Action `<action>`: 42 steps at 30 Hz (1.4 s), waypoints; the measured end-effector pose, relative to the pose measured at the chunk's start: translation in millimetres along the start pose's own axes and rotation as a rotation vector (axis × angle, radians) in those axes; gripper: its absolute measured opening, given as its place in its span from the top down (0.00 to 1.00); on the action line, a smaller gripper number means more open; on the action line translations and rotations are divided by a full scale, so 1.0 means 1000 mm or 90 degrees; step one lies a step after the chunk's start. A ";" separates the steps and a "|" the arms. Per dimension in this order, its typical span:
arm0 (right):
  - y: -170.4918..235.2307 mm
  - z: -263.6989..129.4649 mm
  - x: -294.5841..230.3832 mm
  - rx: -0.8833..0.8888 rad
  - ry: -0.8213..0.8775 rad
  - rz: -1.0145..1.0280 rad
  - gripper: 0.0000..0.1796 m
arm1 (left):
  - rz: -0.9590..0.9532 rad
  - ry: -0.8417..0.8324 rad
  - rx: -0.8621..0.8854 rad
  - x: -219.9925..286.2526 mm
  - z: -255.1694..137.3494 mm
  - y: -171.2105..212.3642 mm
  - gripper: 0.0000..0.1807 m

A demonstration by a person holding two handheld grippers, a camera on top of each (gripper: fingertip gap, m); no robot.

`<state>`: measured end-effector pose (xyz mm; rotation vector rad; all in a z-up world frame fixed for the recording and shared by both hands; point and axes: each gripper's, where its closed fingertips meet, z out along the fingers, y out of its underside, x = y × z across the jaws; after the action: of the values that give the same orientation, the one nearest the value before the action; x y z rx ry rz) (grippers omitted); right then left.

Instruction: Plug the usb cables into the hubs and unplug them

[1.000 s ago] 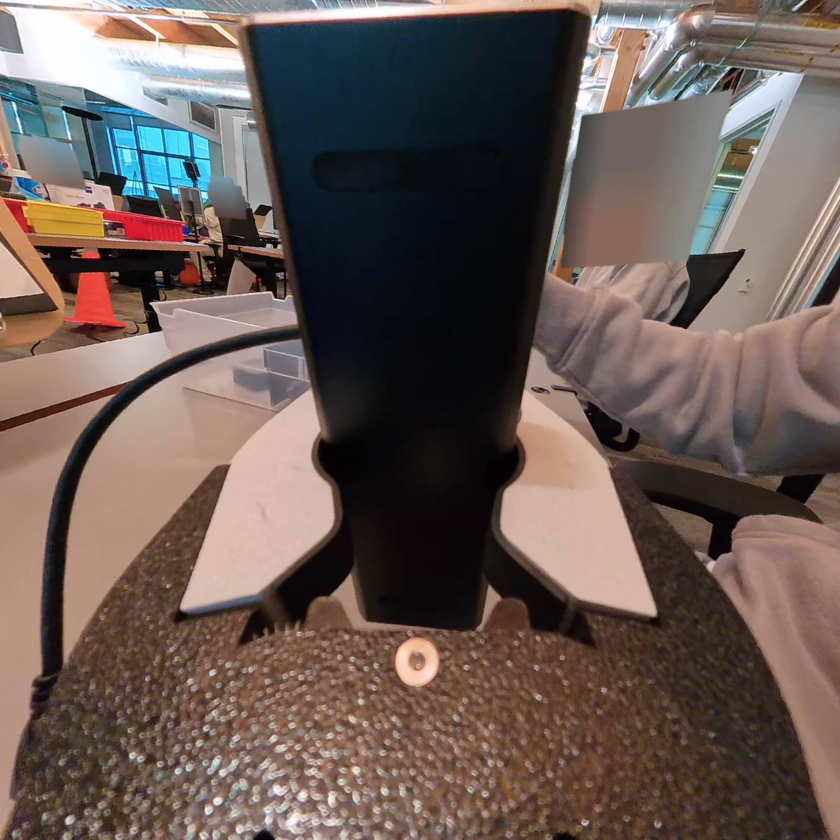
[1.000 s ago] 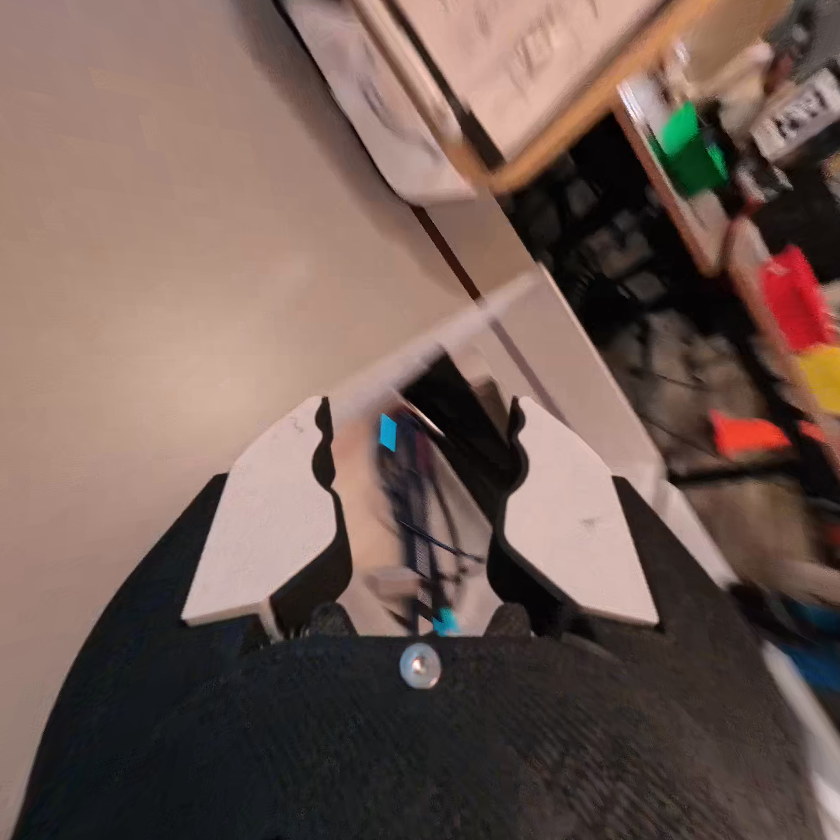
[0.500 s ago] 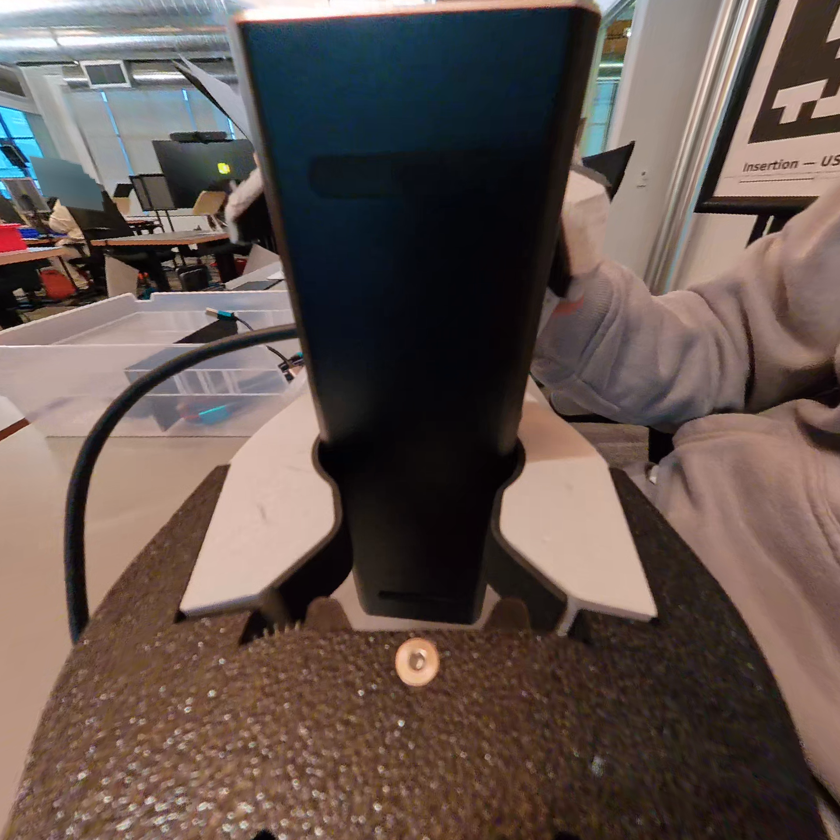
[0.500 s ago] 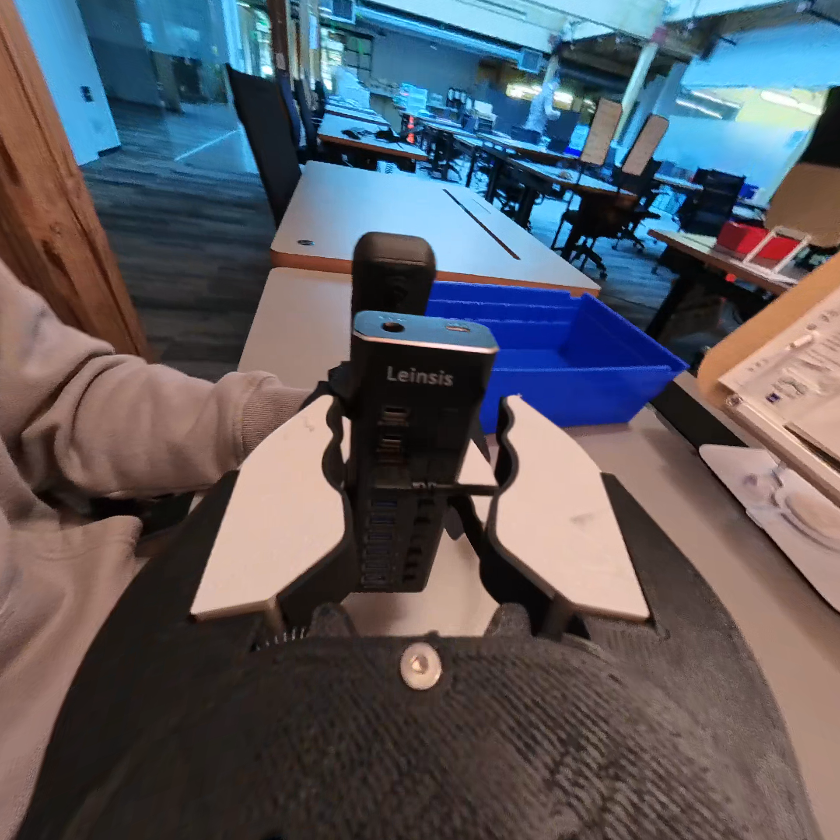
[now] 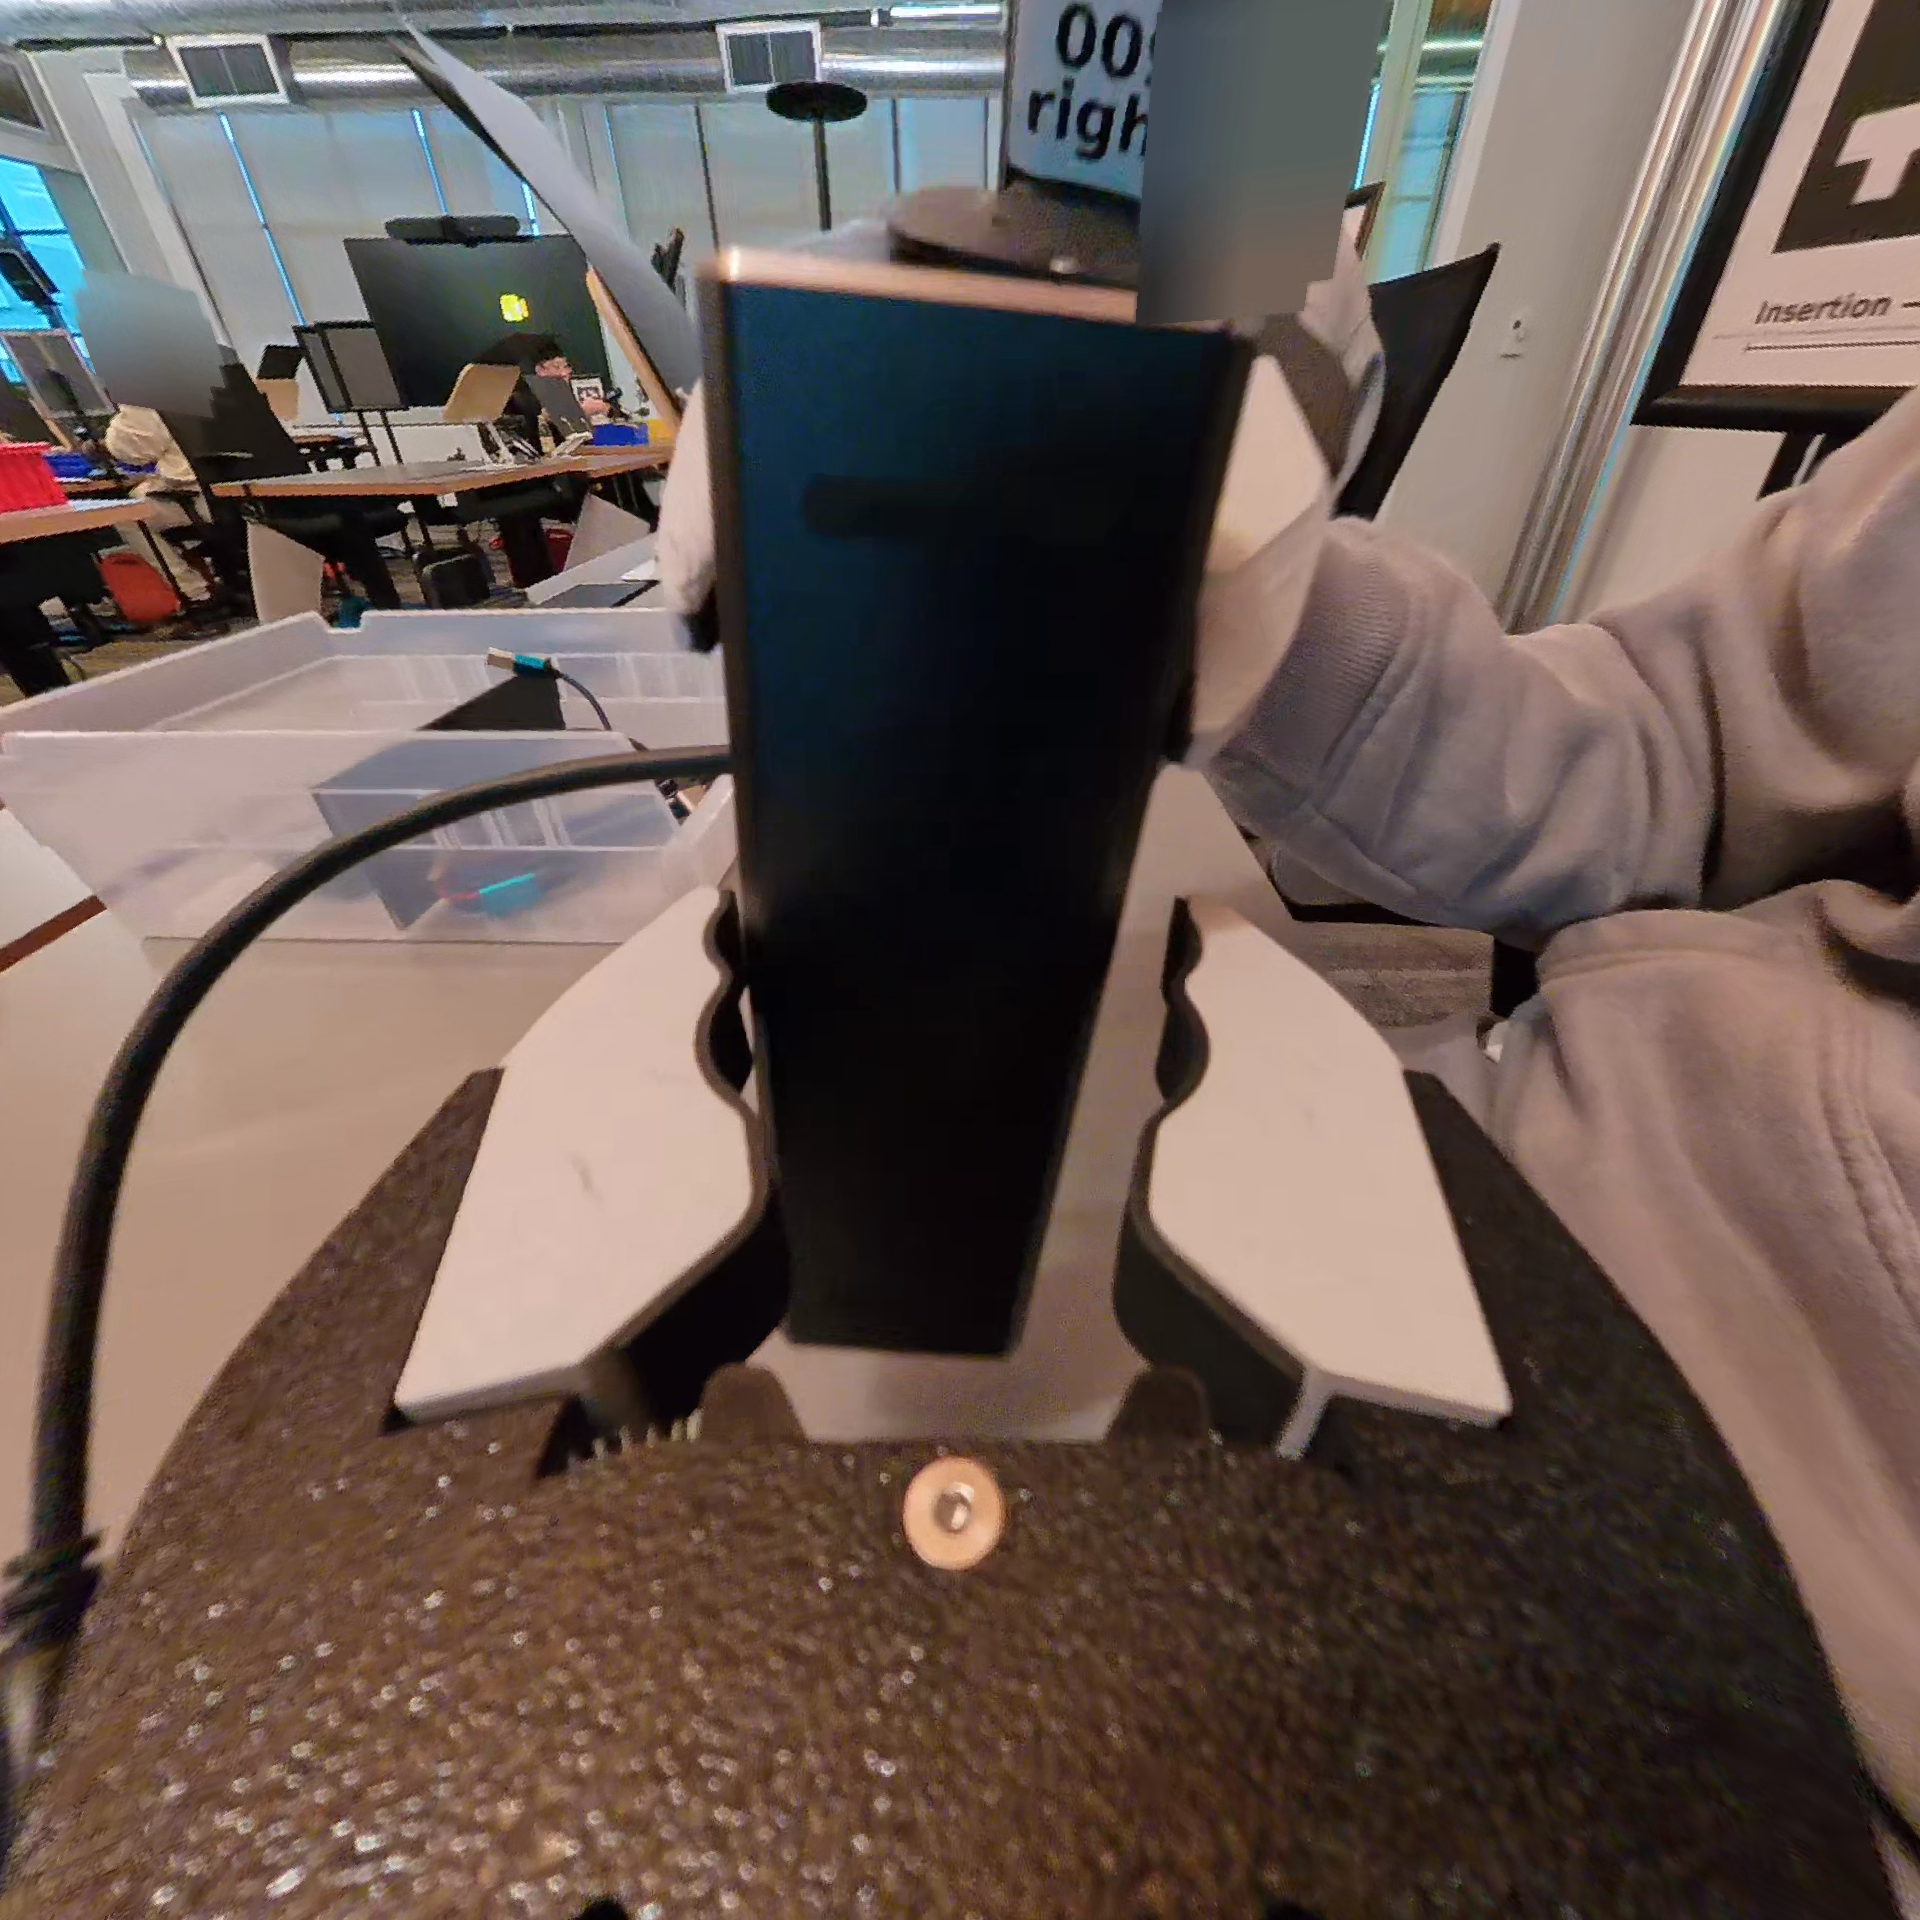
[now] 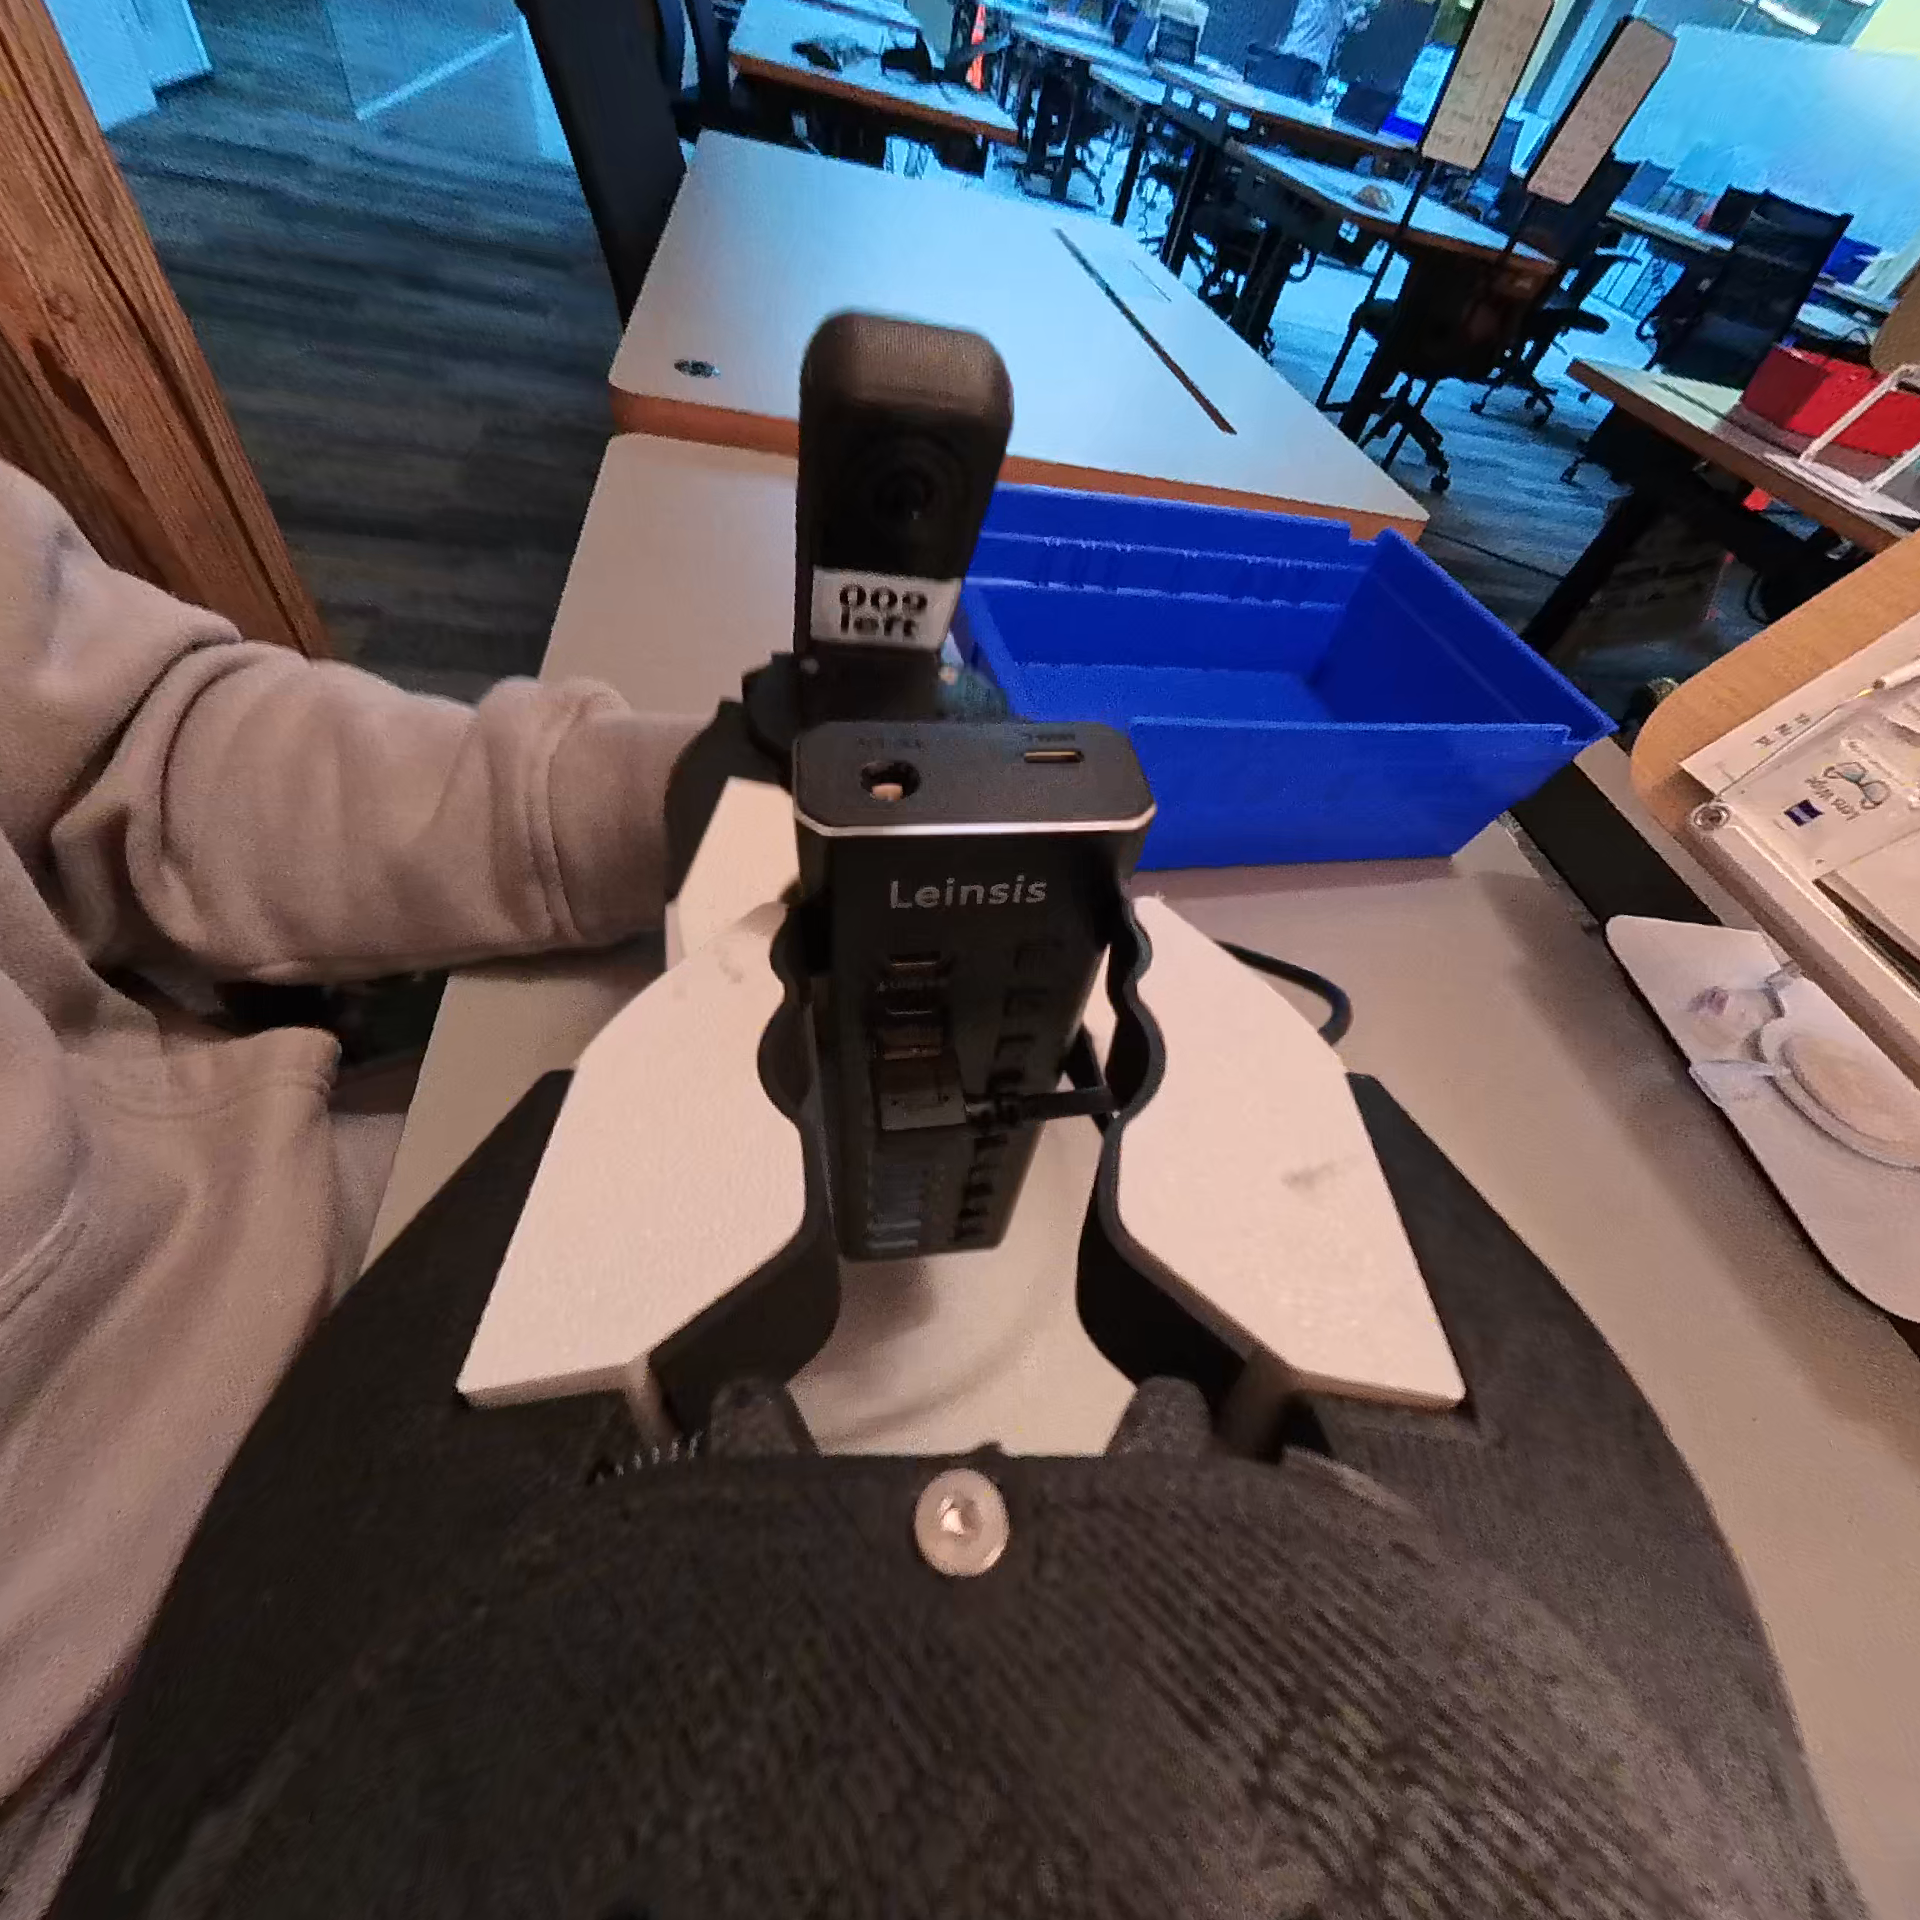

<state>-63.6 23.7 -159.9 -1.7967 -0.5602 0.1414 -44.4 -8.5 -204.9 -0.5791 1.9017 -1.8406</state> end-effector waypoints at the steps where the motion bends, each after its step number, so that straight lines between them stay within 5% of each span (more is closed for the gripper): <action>1: 0.003 -0.002 0.000 -0.015 -0.001 -0.007 0.68 | 0.004 0.004 0.000 0.002 -0.002 -0.003 0.57; 10: 0.007 -0.001 -0.003 -0.012 -0.001 -0.014 0.69 | 0.054 -0.035 -0.037 -0.004 -0.003 0.000 0.68; 34: -0.009 -0.014 0.003 0.037 0.031 0.003 0.69 | 0.055 -0.044 0.040 -0.003 0.002 -0.017 0.68; 37: -0.008 -0.031 0.024 0.048 0.134 0.087 0.62 | 0.053 -0.073 0.051 -0.012 -0.005 -0.018 0.68; 39: 0.002 -0.044 0.037 0.068 0.189 0.217 0.68 | 0.067 -0.096 0.051 -0.017 -0.011 -0.019 0.68; 42: 0.021 -0.037 0.026 0.105 0.077 0.454 0.70 | 0.086 -0.105 0.044 -0.020 -0.016 -0.017 0.68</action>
<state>-21.0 -1.4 -163.3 -1.7563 0.1944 0.5442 -37.1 14.9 -187.2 -0.5470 1.7195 -1.7112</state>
